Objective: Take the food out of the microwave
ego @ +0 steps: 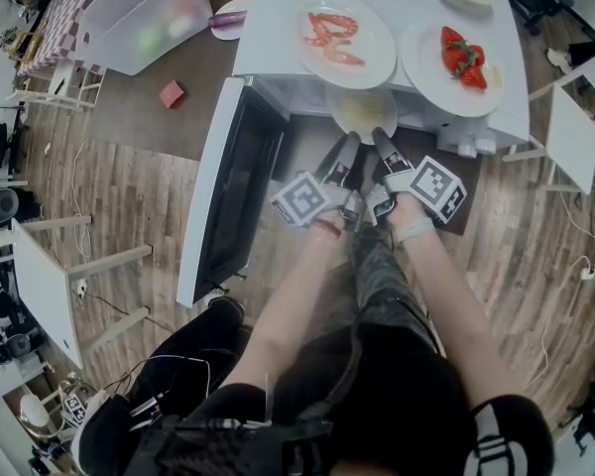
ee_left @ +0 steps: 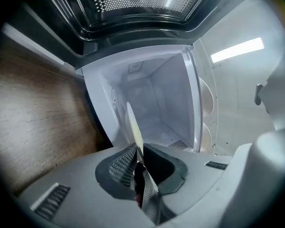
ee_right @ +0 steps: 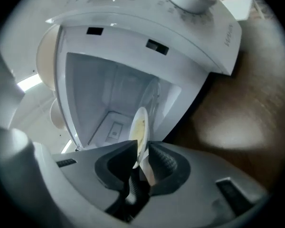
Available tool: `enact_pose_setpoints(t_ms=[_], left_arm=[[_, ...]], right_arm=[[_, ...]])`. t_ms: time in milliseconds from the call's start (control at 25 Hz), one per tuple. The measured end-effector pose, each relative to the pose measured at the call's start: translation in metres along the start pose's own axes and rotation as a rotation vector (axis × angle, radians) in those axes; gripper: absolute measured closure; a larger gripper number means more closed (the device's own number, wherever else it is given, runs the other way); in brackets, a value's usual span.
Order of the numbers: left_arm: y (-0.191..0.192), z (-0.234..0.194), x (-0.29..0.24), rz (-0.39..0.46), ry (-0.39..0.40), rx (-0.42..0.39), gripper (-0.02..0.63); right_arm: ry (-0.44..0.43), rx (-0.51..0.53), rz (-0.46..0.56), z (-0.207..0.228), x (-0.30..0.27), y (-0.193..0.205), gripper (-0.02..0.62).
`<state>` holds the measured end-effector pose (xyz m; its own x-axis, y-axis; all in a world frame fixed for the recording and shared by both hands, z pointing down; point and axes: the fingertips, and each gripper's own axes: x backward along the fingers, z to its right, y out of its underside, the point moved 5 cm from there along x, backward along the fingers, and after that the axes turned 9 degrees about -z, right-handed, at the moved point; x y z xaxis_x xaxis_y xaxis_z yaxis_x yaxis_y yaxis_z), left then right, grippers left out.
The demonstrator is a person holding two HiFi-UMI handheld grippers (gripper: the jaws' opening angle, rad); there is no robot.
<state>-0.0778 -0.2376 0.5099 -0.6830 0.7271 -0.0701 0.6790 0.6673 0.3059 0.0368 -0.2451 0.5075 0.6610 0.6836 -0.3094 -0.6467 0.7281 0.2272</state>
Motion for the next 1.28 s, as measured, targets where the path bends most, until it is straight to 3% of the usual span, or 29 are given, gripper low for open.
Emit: enact_pose_setpoints(t_ms=[400, 960, 1280], left_arm=[[0.007, -0.003, 0.006, -0.032, -0.049, -0.065, 0.566], [0.014, 0.003, 0.018, -0.089, -0.083, -0.162, 0.558], [0.022, 0.002, 0.029, -0.102, -0.086, -0.146, 0.558]], right_arm=[[-0.102, -0.146, 0.016, 0.01, 0.0, 0.007, 0.557], [-0.167, -0.2, 0.0, 0.012, 0.007, 0.018, 0.557], [-0.153, -0.169, -0.011, 0.015, 0.013, 0.027, 0.557]])
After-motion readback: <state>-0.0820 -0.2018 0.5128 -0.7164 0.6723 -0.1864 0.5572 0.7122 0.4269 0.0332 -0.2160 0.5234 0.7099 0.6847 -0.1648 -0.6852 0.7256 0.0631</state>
